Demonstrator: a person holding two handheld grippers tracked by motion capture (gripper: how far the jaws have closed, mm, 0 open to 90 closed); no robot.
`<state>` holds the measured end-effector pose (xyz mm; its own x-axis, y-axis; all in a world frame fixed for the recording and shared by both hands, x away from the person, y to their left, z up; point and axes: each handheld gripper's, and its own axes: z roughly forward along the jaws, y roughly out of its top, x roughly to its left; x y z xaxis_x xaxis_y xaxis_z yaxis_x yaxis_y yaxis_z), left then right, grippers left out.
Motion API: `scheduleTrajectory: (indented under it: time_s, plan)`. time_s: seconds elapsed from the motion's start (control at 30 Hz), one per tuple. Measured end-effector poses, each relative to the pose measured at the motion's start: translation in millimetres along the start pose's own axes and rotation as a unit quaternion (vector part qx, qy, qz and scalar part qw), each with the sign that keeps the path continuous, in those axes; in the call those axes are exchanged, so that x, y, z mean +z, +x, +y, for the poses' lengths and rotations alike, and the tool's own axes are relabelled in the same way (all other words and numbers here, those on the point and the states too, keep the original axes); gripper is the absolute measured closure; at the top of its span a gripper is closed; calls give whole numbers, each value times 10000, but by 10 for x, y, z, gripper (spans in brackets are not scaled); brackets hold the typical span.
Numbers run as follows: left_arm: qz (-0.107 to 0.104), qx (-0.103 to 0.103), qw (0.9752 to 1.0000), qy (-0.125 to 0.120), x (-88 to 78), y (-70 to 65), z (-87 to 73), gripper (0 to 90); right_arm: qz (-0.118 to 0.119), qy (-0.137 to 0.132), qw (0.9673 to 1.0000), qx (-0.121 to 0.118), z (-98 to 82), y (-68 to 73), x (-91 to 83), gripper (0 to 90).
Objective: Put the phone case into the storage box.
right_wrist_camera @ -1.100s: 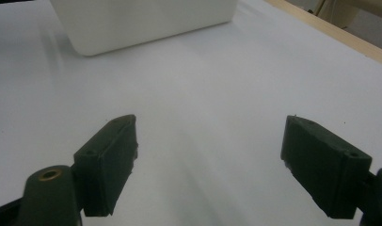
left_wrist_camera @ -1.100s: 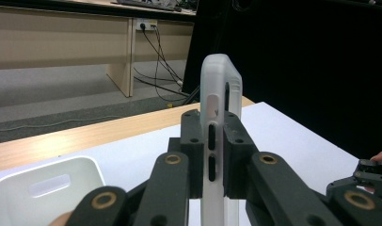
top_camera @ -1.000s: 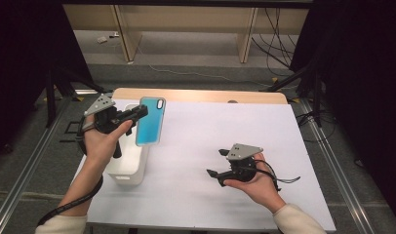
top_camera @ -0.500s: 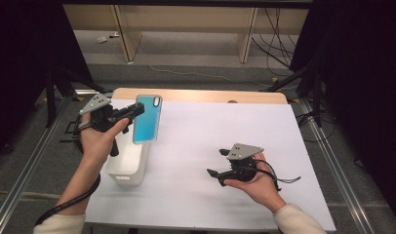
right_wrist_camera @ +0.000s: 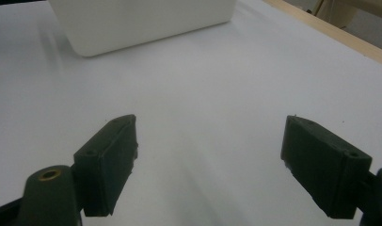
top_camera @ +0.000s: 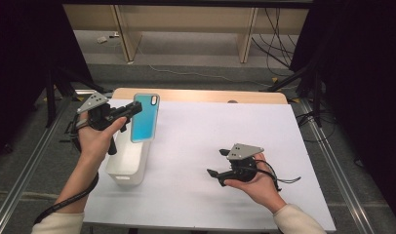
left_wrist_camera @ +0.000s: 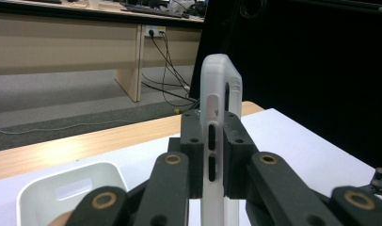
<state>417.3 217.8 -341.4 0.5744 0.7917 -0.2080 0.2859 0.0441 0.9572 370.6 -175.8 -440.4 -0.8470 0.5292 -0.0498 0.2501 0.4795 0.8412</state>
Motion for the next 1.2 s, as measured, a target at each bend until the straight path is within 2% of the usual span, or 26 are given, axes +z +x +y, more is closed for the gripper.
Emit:
scheduleTrajectory:
  time_s: [1.2]
  plan:
    - [115,100,9999,-73,5,191,31,814,-3,9,10000,-5,-6,1,0,203]
